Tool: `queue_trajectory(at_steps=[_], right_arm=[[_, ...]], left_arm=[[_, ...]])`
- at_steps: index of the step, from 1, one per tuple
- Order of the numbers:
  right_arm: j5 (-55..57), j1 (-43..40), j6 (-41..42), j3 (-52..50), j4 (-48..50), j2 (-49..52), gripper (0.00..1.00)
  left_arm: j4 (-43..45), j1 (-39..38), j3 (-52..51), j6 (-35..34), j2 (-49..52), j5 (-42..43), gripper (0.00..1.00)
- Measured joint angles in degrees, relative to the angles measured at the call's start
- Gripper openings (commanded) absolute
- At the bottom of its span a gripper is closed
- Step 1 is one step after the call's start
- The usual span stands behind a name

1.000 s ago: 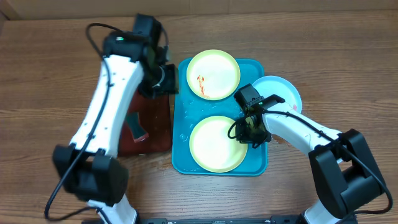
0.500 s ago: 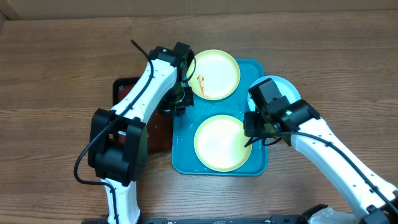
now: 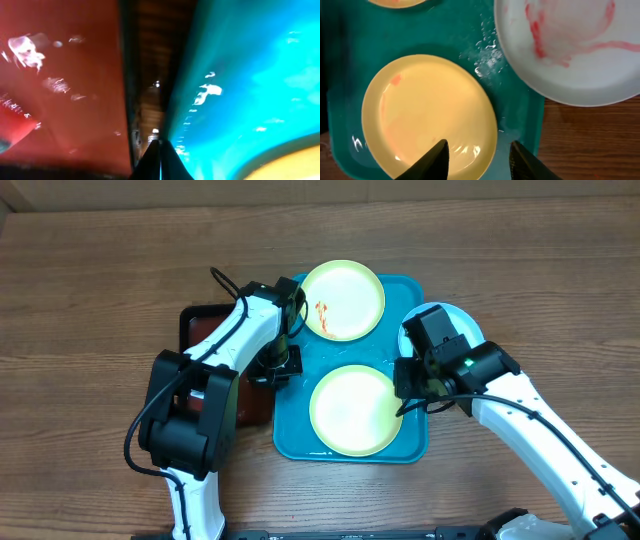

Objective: Clean dirty plates on tray and stack at the side

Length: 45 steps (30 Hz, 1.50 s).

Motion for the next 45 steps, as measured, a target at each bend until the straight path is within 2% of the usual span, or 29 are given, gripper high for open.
queue_trajectory(at_steps=[4, 5, 7, 9, 10, 13, 17, 22, 26, 29, 31, 37, 39, 45], right_arm=[[0.22, -4.55, 2.75, 0.0, 0.37, 0.0, 0.45], [-0.09, -5.64, 2.89, 0.0, 0.42, 0.0, 0.45], [-0.83, -7.65, 2.89, 0.0, 0.42, 0.0, 0.45], [-1.29, -9.03, 2.27, 0.0, 0.46, 0.0, 0.52], [-1.62, -9.44, 1.57, 0.0, 0.5, 0.0, 0.55], [-2.25, -9.86, -0.28, 0.0, 0.83, 0.0, 0.64], [-2.03, -11.17, -0.37, 0.0, 1.57, 0.02, 0.68], [-4.39, -17.99, 0.66, 0.02, 4.17, 2.12, 0.7], [-8.39, -24.72, 0.07, 0.09, 6.56, 8.11, 0.7], [-11.82, -28.81, -1.84, 0.09, 9.33, 13.2, 0.7], [-13.18, -30.82, -3.26, 0.09, 10.71, 16.28, 0.7], [-13.25, -33.09, -5.68, 0.09, 12.07, 21.99, 0.7], [-13.88, -33.44, -6.21, 0.09, 11.98, 21.97, 0.66], [-18.43, -33.79, -8.92, 0.11, 10.27, 21.14, 0.68]], left_arm=[[-1.11, 2.69, 0.22, 0.52, -1.11, -2.51, 0.1], [-1.09, 3.58, 0.28, 1.22, -2.08, -2.95, 0.13], [-1.11, 4.72, 0.52, 2.21, -4.02, -3.48, 0.27], [-1.11, 5.68, 0.81, 3.26, -6.25, -4.22, 0.38], [-1.16, 5.9, 0.98, 3.72, -7.19, -4.22, 0.39], [-1.11, 5.88, 1.38, 4.5, -8.5, -3.23, 0.37], [-1.05, 5.88, 1.4, 5.29, -8.57, -0.35, 0.31], [-2.69, 5.86, 3.23, 7.08, -8.74, 2.75, 0.31], [-4.31, 5.88, 7.15, 8.85, -11.28, 3.8, 0.36], [-4.83, 5.86, 10.67, 10.64, -15.74, 4.2, 0.48], [-4.85, 5.88, 12.68, 11.65, -19.12, 4.48, 0.51], [-7.48, 5.88, 14.36, 13.2, -27.04, 4.98, 0.51], [-8.02, 5.88, 14.36, 13.55, -27.17, 5.4, 0.51], [-7.37, 5.09, 13.73, 14.86, -26.56, 8.41, 0.52]])
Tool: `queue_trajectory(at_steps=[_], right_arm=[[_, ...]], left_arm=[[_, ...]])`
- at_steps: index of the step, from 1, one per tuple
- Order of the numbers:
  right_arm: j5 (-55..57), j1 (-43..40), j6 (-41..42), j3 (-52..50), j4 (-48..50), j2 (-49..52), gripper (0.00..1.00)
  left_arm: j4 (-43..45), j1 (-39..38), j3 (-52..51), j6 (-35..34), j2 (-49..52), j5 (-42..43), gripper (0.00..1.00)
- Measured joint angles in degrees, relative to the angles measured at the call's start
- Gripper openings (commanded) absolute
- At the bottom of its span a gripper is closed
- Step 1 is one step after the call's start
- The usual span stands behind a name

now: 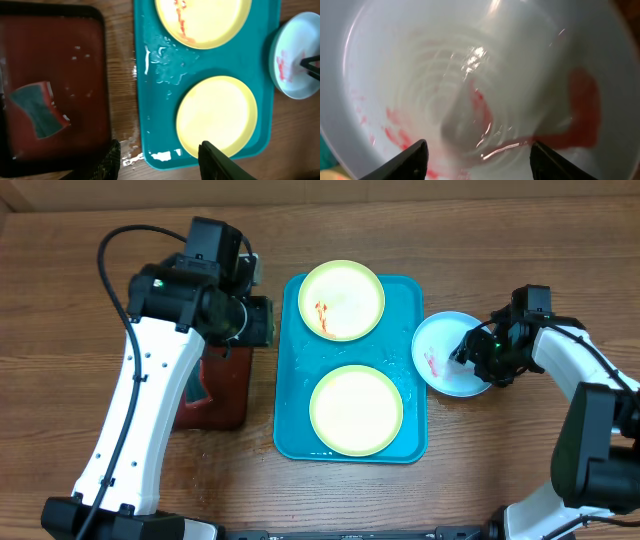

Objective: Clean dirty plates on tray and stack at the side

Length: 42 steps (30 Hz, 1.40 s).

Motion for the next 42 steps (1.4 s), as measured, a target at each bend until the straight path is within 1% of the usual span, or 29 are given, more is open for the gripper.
queue_trajectory(at_steps=[3, 6, 9, 11, 13, 16, 18, 20, 21, 23, 25, 26, 28, 30, 33, 37, 40, 42], right_arm=[[-0.96, 0.55, -1.16, 0.0, -2.56, -3.08, 0.68], [-1.92, 2.69, -2.54, 0.02, -7.28, -9.6, 0.67], [-2.21, 8.26, -3.98, 0.13, -12.39, -15.47, 0.67], [-1.86, 13.09, -4.35, 0.13, -13.94, -17.05, 0.67], [0.35, 18.93, -3.52, -0.31, -13.05, -17.07, 0.68], [5.86, 27.17, -0.04, -3.63, -9.14, -16.57, 0.68], [10.12, 31.19, 2.95, -6.62, -6.25, -15.91, 0.68], [13.7, 33.83, 5.81, -9.81, -2.75, -14.78, 0.65], [14.62, 34.34, 6.62, -10.78, -1.33, -14.27, 0.56], [16.0, 34.99, 7.87, -13.05, 2.1, -12.68, 0.2], [16.61, 35.28, 9.2, -14.23, 3.96, -11.74, 0.06], [16.74, 35.28, 9.51, -14.56, 4.28, -11.5, 0.04], [16.79, 35.3, 10.4, -14.58, 4.46, -11.5, 0.04], [16.81, 35.3, 10.45, -13.66, 3.02, -11.69, 0.04], [17.88, 35.43, 10.43, -10.51, -1.09, -11.72, 0.04], [23.65, 36.79, 10.19, -1.68, -7.48, -11.82, 0.04], [28.11, 38.88, 8.7, 5.16, -7.89, -11.85, 0.04], [30.75, 41.11, 6.88, 9.29, -6.32, -11.89, 0.04]], left_arm=[[0.9, -1.53, -1.07, 0.04, 0.42, 0.96, 0.52], [1.36, -3.04, -2.51, 0.15, 1.55, 1.44, 0.52], [2.71, -3.37, -3.26, 0.15, 2.91, 1.95, 0.53], [3.72, -3.37, -3.37, 0.15, 3.41, 2.08, 0.53], [4.15, -3.37, -3.37, 0.15, 3.5, 2.1, 0.53], [3.91, -3.37, -3.37, 0.15, 3.5, 2.14, 0.53], [3.08, -3.28, -3.39, 0.15, 3.5, 2.14, 0.52], [2.27, -2.97, -3.39, 0.15, 3.5, 2.1, 0.52], [1.81, -2.73, -3.41, 0.15, 3.5, 2.05, 0.52], [1.11, -1.9, -3.41, 0.15, 3.5, 2.01, 0.51], [0.59, -0.79, -3.41, 0.15, 3.5, 2.03, 0.49], [0.46, -0.17, -3.41, 0.15, 3.5, 2.03, 0.47], [0.2, 0.85, -3.41, 0.15, 3.5, 2.01, 0.44], [-0.07, 2.01, -3.41, 0.13, 3.5, 2.01, 0.43], [-0.5, 4.59, -3.41, -0.46, 3.48, 2.01, 0.48], [-0.55, 11.17, -3.41, -1.73, 3.08, 2.29, 0.48], [-1.73, 17.03, -3.39, -1.77, 2.54, 2.67, 0.47], [-2.29, 19.98, -3.39, -1.77, 2.29, 2.78, 0.47]])
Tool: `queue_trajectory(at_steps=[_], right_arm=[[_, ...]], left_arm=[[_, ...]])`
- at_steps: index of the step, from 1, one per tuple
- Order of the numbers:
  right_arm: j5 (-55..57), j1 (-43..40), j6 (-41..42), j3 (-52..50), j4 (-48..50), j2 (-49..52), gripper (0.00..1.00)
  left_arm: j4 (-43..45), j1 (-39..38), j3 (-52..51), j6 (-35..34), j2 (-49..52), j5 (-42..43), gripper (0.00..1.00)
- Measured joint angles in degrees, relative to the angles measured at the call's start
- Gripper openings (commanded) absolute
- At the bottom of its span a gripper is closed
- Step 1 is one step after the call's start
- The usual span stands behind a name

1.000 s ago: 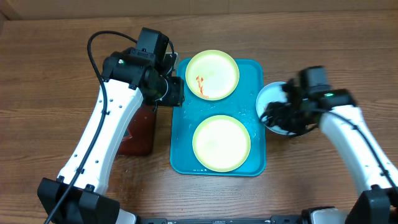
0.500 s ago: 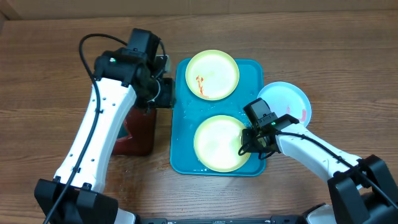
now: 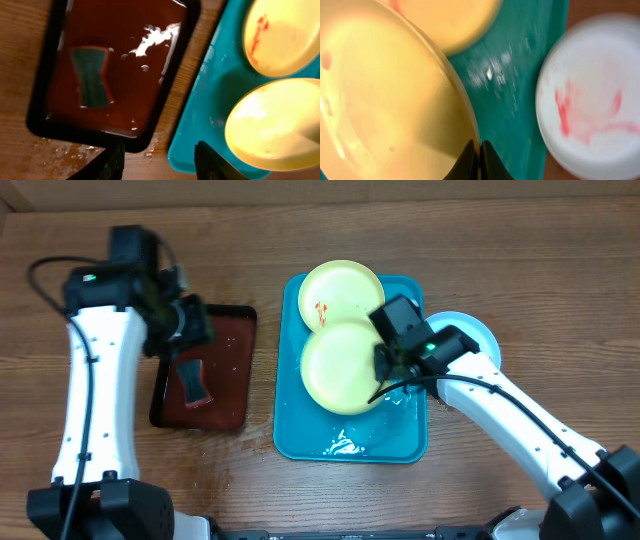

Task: Clean dirty plates on tray and stack at the side
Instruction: 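Grasp the lower yellow plate with the right gripper and lift it, then carry the yellow plate to the right side and set it on the table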

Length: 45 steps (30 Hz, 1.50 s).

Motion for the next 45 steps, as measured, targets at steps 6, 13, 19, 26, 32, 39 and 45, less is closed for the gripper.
queue_trajectory(at_steps=[6, 13, 19, 26, 32, 39, 45], right_arm=[[9.66, 8.74, -7.52, 5.22, 16.35, -0.35, 0.04], [18.93, 17.99, -15.15, 5.73, 33.75, 3.91, 0.04], [25.66, 24.61, -21.81, 5.68, 43.91, 15.15, 0.04], [37.62, 32.33, -34.12, 5.4, 56.92, 18.62, 0.04], [44.15, 33.27, -42.36, 5.46, 62.95, 18.62, 0.04], [51.89, 31.78, -39.82, 5.49, 58.51, 18.62, 0.03], [49.22, 23.56, -30.08, 5.42, 42.99, 15.74, 0.04]], left_arm=[[0.66, 8.74, 0.0, 0.0, -1.03, 5.01, 0.48], [1.55, 15.82, 0.0, 0.02, -5.14, 9.05, 0.5], [2.49, 19.98, 0.0, -0.24, -10.56, 9.92, 0.56], [2.64, 21.35, 0.02, -1.38, -13.99, 10.27, 0.57], [2.73, 21.35, 0.02, -1.55, -13.99, 10.29, 0.58], [2.73, 21.35, 0.02, -1.55, -13.99, 10.64, 0.6], [2.82, 21.35, 0.02, -1.55, -13.99, 11.34, 0.61]])
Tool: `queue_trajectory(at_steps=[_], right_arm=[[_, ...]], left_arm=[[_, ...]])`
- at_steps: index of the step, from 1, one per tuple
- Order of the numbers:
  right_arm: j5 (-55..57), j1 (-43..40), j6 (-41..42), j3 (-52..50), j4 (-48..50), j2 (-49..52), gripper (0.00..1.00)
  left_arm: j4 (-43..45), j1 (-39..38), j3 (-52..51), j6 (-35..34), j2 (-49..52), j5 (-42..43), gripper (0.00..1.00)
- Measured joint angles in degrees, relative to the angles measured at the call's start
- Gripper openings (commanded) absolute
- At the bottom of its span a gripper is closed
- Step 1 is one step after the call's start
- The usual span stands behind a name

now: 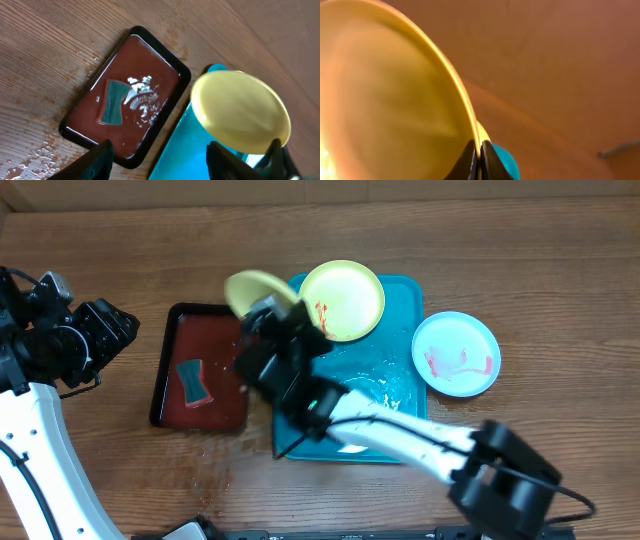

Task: Clean dirty plates on tray and stack at the side
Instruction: 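Carry the yellow plate to the right side and set it on the table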

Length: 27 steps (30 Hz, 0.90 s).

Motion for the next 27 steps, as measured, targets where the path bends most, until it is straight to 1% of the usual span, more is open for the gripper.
queue_trajectory(at_steps=[4, 6, 8, 9, 12, 14, 19, 22, 25, 27], right_arm=[[-13.73, -5.7, 9.9, -0.09, -10.32, -6.99, 0.04], [-23.43, -9.4, 16.41, -0.07, -15.19, -11.98, 0.04], [-33.46, -14.99, 22.47, -0.02, -19.19, -16.98, 0.04], [-38.14, -18.38, 24.9, -0.02, -20.87, -19.21, 0.04], [-51.49, -33.16, 31.04, 0.26, -28.35, -24.83, 0.04], [-58.84, -46.36, 34.03, 0.59, -33.97, -26.64, 0.04], [-68.63, -73.2, 36.3, 0.7, -47.43, -24.5, 0.04], [-70.77, -86.16, 36.3, 0.7, -50.82, -20.28, 0.04], [-72.11, -94.53, 35.85, 0.7, -52.52, -15.02, 0.04], [-72.32, -98.55, 35.71, 0.7, -53.24, -11.1, 0.04]], left_arm=[[0.02, 0.0, 0.0, 0.0, 0.0, 0.22, 0.61], [0.09, 0.0, 0.0, 0.0, 0.0, 0.37, 0.61], [0.11, 0.0, 0.02, 0.0, 0.0, 0.42, 0.61], [0.11, 0.0, 0.02, 0.0, 0.0, 0.42, 0.61], [0.11, -0.02, 0.02, 0.0, 0.0, 0.48, 0.62], [0.13, -0.09, 0.02, 0.07, 0.0, 0.9, 0.61], [0.15, -2.67, 0.02, 0.72, 0.0, 1.86, 0.62], [0.17, -5.9, 0.02, 1.75, 0.0, 2.14, 0.63], [0.5, -9.49, 0.02, 2.25, 0.0, 2.19, 0.64], [0.76, -11.89, 0.02, 2.67, 0.0, 2.03, 0.64]])
